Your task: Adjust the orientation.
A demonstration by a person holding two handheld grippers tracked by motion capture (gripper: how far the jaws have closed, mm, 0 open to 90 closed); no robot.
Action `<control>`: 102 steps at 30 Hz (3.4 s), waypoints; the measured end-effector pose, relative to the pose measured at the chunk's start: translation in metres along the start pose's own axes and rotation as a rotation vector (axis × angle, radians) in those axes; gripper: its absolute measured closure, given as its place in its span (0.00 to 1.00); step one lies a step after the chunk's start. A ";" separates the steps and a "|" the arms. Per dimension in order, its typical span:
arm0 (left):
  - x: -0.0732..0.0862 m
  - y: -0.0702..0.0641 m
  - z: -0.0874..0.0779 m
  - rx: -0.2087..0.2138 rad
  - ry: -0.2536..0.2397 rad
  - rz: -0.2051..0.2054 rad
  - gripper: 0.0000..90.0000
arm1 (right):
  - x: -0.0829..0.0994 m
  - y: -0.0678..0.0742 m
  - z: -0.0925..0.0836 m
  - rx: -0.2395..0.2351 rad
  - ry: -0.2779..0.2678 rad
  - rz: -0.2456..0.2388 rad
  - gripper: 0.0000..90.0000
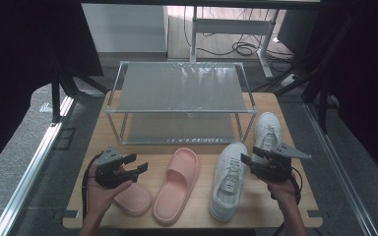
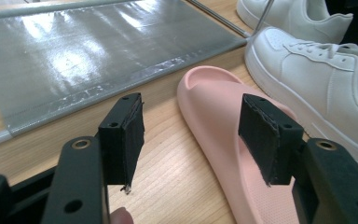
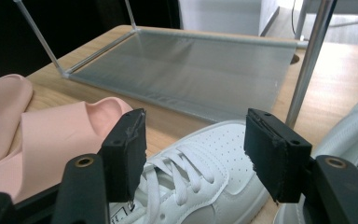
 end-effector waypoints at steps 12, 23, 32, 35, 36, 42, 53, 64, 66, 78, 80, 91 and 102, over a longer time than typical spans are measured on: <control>0.002 -0.007 -0.005 -0.001 0.013 0.003 0.58 | 0.003 0.010 0.009 -0.007 0.013 -0.026 0.49; 0.004 -0.011 0.006 0.033 0.049 -0.009 1.00 | 0.009 0.017 0.007 0.025 0.018 -0.031 0.49; 0.011 -0.035 0.029 0.078 0.132 0.028 1.00 | 0.008 0.009 -0.004 0.049 -0.003 0.000 0.49; 0.016 -0.037 0.032 0.068 0.152 0.020 1.00 | 0.007 0.009 -0.004 0.049 -0.006 0.001 0.49; 0.018 -0.036 0.032 0.060 0.160 0.015 1.00 | 0.008 0.010 -0.005 0.050 -0.006 -0.003 0.49; 0.033 -0.035 0.033 0.036 0.207 -0.014 1.00 | 0.006 0.014 -0.006 0.042 -0.005 -0.010 0.48; 0.061 -0.038 0.039 0.055 0.296 -0.032 1.00 | 0.006 0.017 0.001 0.045 0.003 -0.014 0.48; 0.075 -0.044 0.022 0.071 0.302 -0.032 1.00 | 0.009 0.015 0.002 0.056 0.012 -0.013 0.47; 0.078 -0.045 0.017 0.078 0.307 -0.034 1.00 | 0.009 0.015 0.002 0.058 0.012 -0.012 0.47; 0.093 -0.044 -0.010 0.072 0.313 -0.054 1.00 | 0.009 0.012 -0.002 0.073 0.007 -0.006 0.47; 0.096 -0.044 -0.014 0.069 0.315 -0.057 1.00 | 0.009 0.012 -0.001 0.073 0.007 -0.006 0.47; 0.109 -0.040 -0.037 0.046 0.325 -0.086 1.00 | 0.010 0.011 -0.001 0.080 0.012 -0.003 0.46; 0.116 -0.033 -0.050 0.035 0.341 -0.098 1.00 | 0.011 0.010 0.001 0.084 0.016 -0.003 0.46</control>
Point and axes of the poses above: each handheld gripper's, and its own axes: z roughly forward along the jaws, x roughly out of its underside, y roughly to its left, the point moved 6 cm from there along z, roughly forward along the jaws, and after that the axes turned 14 degrees about z, right-handed, at the moved point
